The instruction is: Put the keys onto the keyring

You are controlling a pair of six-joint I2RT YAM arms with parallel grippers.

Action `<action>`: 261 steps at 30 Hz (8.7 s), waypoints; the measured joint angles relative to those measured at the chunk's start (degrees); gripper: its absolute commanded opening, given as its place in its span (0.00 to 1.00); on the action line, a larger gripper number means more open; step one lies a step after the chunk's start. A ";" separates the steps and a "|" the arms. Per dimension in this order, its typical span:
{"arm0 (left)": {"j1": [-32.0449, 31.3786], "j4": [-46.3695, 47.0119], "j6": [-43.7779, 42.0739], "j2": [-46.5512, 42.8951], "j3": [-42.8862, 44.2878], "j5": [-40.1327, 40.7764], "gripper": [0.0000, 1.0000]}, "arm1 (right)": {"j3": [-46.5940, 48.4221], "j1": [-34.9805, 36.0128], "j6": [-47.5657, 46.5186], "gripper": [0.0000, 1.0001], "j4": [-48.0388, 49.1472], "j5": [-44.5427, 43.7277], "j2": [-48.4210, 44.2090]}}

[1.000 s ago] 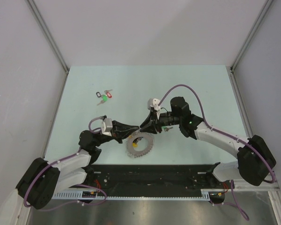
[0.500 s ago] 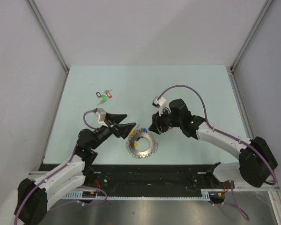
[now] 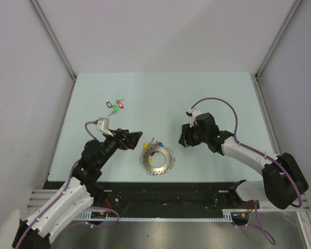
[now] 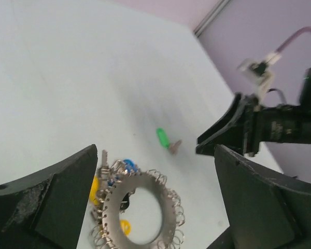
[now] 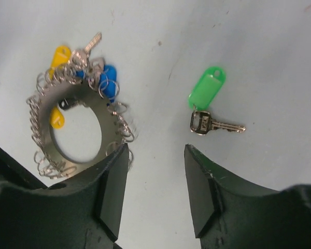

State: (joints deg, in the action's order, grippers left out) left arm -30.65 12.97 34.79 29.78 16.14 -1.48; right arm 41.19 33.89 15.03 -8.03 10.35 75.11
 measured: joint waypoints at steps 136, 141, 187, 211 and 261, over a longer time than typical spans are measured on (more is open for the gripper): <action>-22.53 -32.44 -18.78 73.26 48.06 7.23 0.00 | -9.51 -13.57 -6.12 0.62 18.25 -5.29 -5.25; -22.51 -33.90 -19.98 73.22 49.20 7.30 0.00 | -9.51 -13.62 -6.29 0.62 18.27 -4.20 -5.25; -21.59 -25.49 -21.62 59.41 38.14 10.21 0.35 | -9.51 -13.88 -10.58 0.60 21.97 11.96 -1.84; -21.62 -23.39 -18.25 64.83 37.03 11.87 0.28 | -9.51 -13.88 -10.58 0.60 22.01 11.98 -1.88; -21.62 -27.74 -23.39 61.00 37.99 11.82 0.00 | -9.62 -11.47 -12.81 0.60 25.86 23.69 -0.96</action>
State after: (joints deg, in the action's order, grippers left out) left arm -52.27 -14.76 11.40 90.78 54.13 10.35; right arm 31.57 22.41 2.22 17.82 34.04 74.15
